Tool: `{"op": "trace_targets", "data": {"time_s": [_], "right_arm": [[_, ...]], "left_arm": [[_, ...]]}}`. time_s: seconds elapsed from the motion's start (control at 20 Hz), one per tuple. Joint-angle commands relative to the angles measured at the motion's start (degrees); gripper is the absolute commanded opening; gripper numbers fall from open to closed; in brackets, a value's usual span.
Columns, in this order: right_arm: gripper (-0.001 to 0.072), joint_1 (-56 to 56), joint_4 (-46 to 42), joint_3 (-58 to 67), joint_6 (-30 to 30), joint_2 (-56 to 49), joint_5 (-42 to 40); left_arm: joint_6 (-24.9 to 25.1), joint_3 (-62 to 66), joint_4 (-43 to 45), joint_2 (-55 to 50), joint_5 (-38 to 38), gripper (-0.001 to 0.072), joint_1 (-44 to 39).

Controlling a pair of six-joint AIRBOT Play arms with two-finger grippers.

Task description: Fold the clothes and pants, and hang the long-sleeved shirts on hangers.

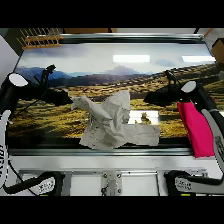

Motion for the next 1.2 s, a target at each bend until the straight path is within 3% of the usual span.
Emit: {"op": "trace_targets", "data": {"time_s": [0.0,0.25,0.55,0.6,0.7,0.75,1.0,1.15], "right_arm": [[0.0640,1.90,10.91,9.94,-3.98,-15.39,-1.18],[0.0641,7.82,13.77,24.24,-3.67,-27.71,-1.49],[0.0640,10.16,13.97,27.93,-1.07,-32.06,-1.86],[0.0565,10.49,13.97,27.93,-1.46,-32.06,-2.05],[0.0120,10.73,13.97,28.22,-3.93,-31.89,-1.84],[0.0005,10.54,13.97,28.65,-3.93,-31.54,-1.11],[0.0004,5.92,7.45,34.10,-3.93,-17.70,0.13],[0.0004,1.88,5.33,38.82,-3.96,-4.72,1.16]], "left_arm": [[-0.02,-0.02,-0.04,-0.04,-0.02,0.0019,0.04],[-0.02,-0.02,-0.04,-0.04,-0.02,0.0018,0.04],[-0.02,-0.02,-0.04,-0.04,0.02,0.0018,0.04],[0.00,-0.02,-0.04,-0.04,0.04,0.0018,0.04],[0.00,-0.02,-0.02,-0.04,0.04,0.0018,0.04],[0.00,0.07,0.17,-0.04,0.04,0.0018,0.07],[-3.04,13.64,11.26,2.16,-2.93,0.0018,0.07],[-3.04,23.98,11.87,8.37,-2.75,0.0018,0.04]]}}
